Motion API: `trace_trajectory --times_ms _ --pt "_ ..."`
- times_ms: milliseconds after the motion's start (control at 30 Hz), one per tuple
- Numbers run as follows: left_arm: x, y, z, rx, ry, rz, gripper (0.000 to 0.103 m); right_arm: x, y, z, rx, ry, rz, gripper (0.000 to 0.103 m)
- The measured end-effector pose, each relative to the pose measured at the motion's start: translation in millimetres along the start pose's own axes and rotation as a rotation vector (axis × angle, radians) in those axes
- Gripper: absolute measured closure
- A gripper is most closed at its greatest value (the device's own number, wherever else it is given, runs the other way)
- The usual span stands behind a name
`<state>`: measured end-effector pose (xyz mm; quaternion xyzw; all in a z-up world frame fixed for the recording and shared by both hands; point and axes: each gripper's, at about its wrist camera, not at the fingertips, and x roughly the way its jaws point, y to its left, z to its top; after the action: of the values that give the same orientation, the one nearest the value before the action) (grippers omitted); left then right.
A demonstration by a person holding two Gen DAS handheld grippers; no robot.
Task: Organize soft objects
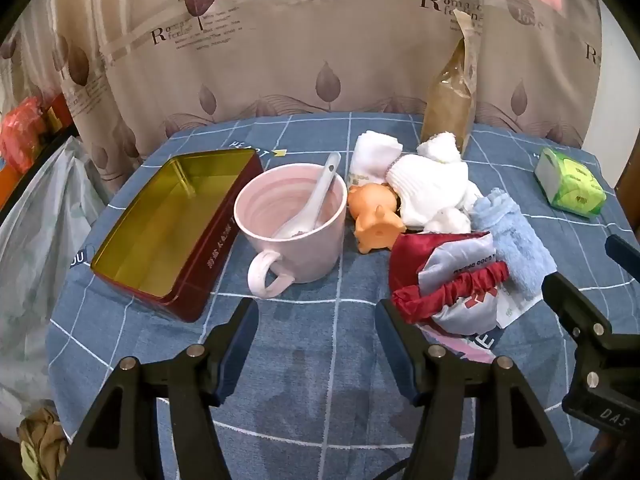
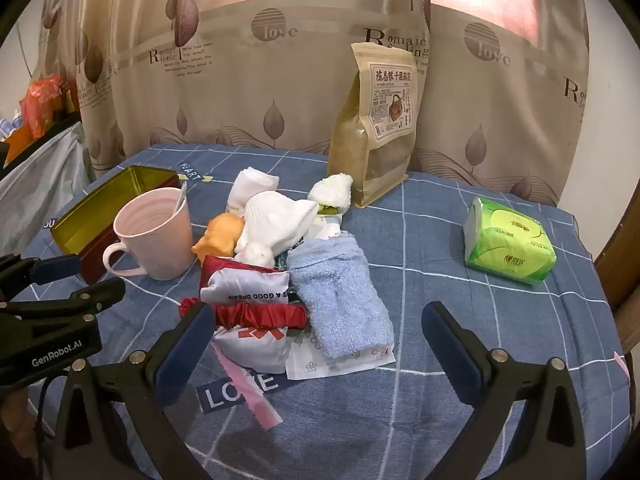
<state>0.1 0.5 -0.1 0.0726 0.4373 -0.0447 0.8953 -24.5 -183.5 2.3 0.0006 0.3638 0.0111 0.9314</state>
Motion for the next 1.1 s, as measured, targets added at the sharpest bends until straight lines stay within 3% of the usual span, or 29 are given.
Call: trace_trajectory --times_ms 1100 --pt "-2.7 -0.6 0.3 0.012 -0.011 0.024 0.041 -1.3 -1.7 0.3 0.007 -0.006 0.006 0.001"
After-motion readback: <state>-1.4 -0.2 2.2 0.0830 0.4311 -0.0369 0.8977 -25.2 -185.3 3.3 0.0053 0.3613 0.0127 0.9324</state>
